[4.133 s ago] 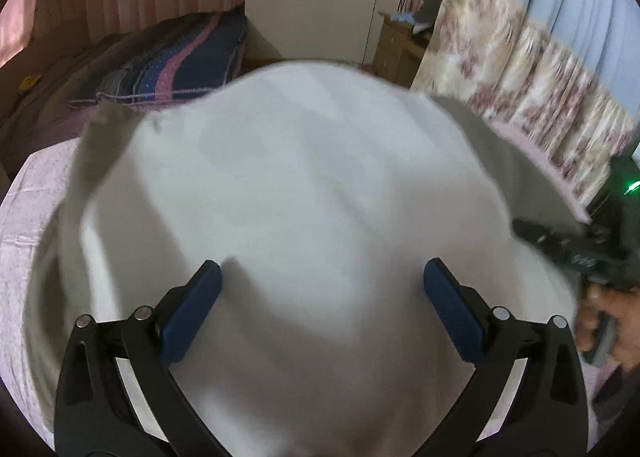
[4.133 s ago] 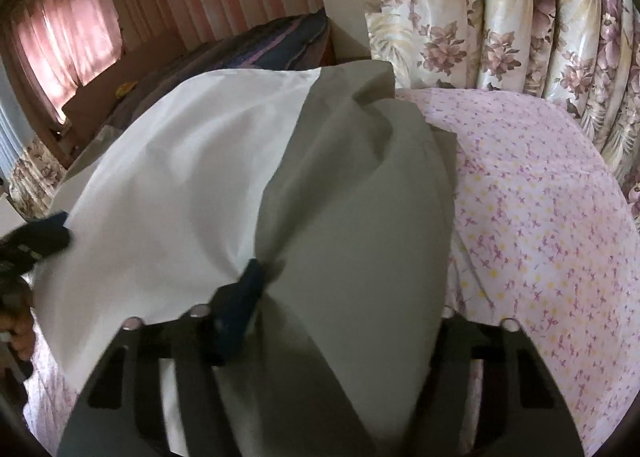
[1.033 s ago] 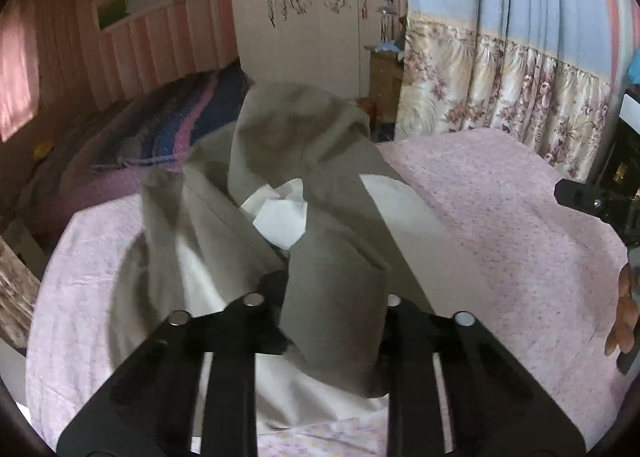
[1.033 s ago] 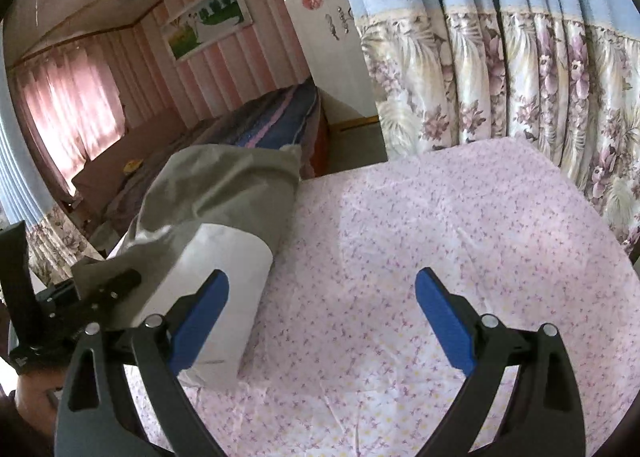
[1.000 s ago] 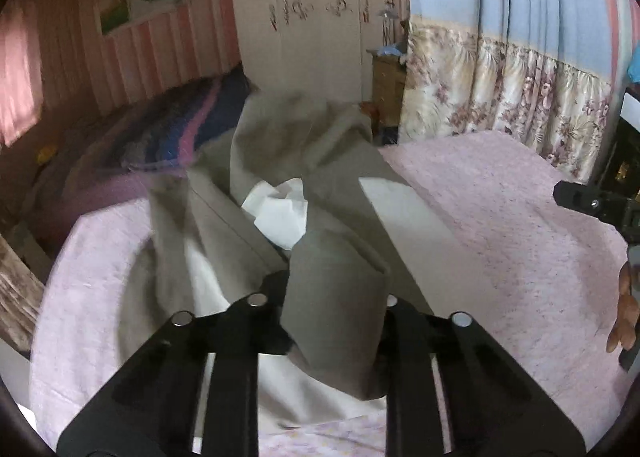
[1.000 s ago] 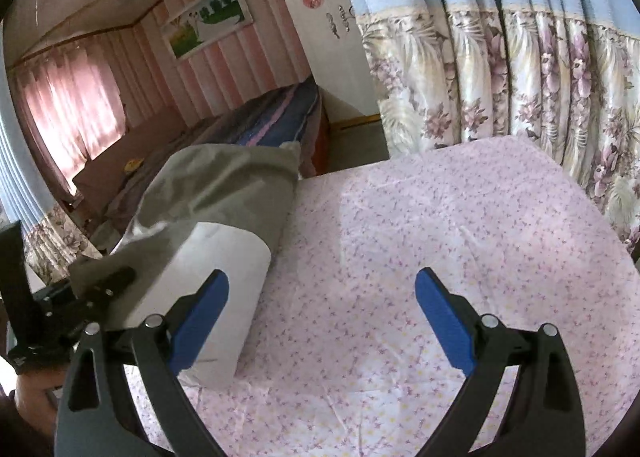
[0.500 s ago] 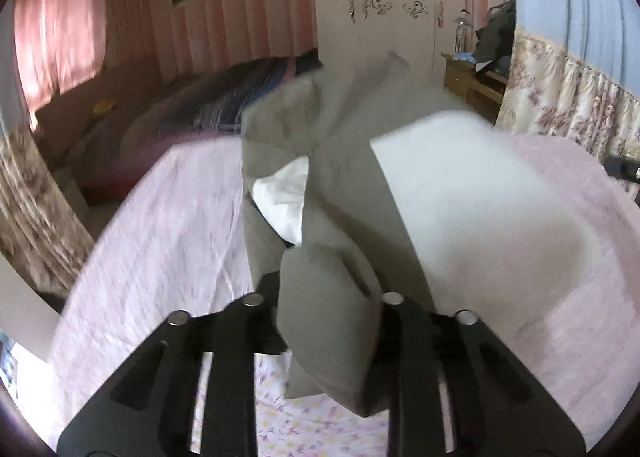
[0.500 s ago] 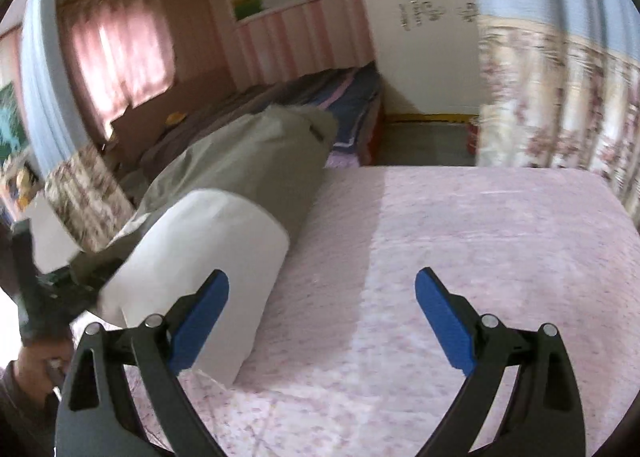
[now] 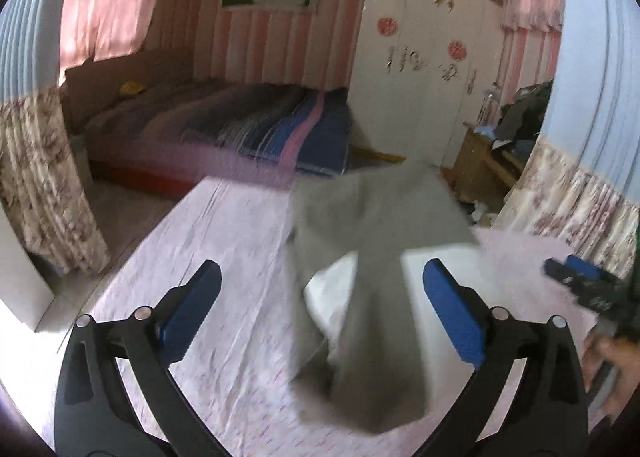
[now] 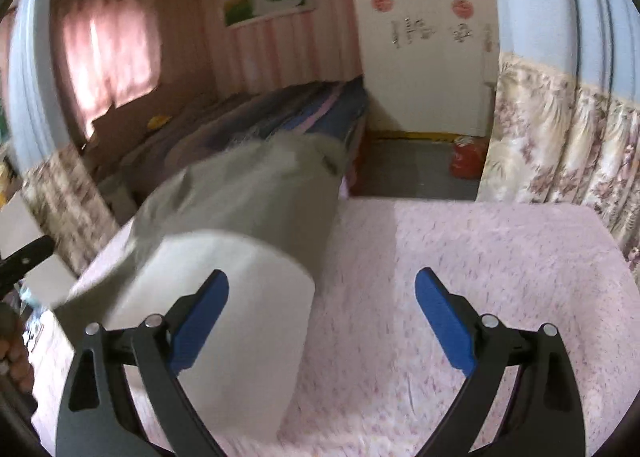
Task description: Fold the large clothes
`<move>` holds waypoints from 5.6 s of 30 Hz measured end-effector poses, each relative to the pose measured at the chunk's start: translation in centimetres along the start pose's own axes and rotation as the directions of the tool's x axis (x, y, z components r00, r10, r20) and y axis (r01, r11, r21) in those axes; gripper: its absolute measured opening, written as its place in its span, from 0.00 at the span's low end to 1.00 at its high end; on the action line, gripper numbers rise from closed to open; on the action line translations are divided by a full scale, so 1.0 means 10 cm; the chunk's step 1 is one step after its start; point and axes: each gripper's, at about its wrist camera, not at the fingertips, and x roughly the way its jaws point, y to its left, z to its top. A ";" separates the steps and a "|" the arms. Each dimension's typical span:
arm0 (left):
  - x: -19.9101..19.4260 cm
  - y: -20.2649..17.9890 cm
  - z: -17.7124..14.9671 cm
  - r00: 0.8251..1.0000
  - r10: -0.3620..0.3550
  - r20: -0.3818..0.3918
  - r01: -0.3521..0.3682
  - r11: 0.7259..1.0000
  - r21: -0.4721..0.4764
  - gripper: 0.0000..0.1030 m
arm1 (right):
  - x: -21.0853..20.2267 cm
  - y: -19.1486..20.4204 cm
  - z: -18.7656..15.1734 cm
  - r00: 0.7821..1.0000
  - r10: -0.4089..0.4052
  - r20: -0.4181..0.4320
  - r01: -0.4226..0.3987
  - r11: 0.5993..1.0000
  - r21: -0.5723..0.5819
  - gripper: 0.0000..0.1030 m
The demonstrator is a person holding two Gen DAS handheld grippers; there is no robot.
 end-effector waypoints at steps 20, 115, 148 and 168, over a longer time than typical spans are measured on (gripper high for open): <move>1.80 -0.06 0.05 0.961 0.174 -0.215 -0.169 0.985 0.040 0.97 | 1.30 0.27 0.30 0.986 -0.072 -0.148 0.098 0.980 0.172 0.96; 0.89 0.08 -0.21 0.994 0.039 -0.107 -0.025 0.992 0.124 0.97 | 0.58 -0.13 -0.27 0.983 0.140 -0.114 -0.146 0.988 -0.042 0.98; 1.57 0.12 -0.45 0.982 0.037 -0.184 -0.021 0.996 0.086 0.97 | 1.23 0.08 -0.39 0.931 0.282 -0.232 -0.288 0.958 0.008 0.26; 1.31 -2.09 -0.87 0.927 -0.288 -0.242 0.330 0.932 0.153 0.97 | 0.08 -2.30 -0.15 0.978 0.094 -0.186 -0.094 0.996 0.011 0.24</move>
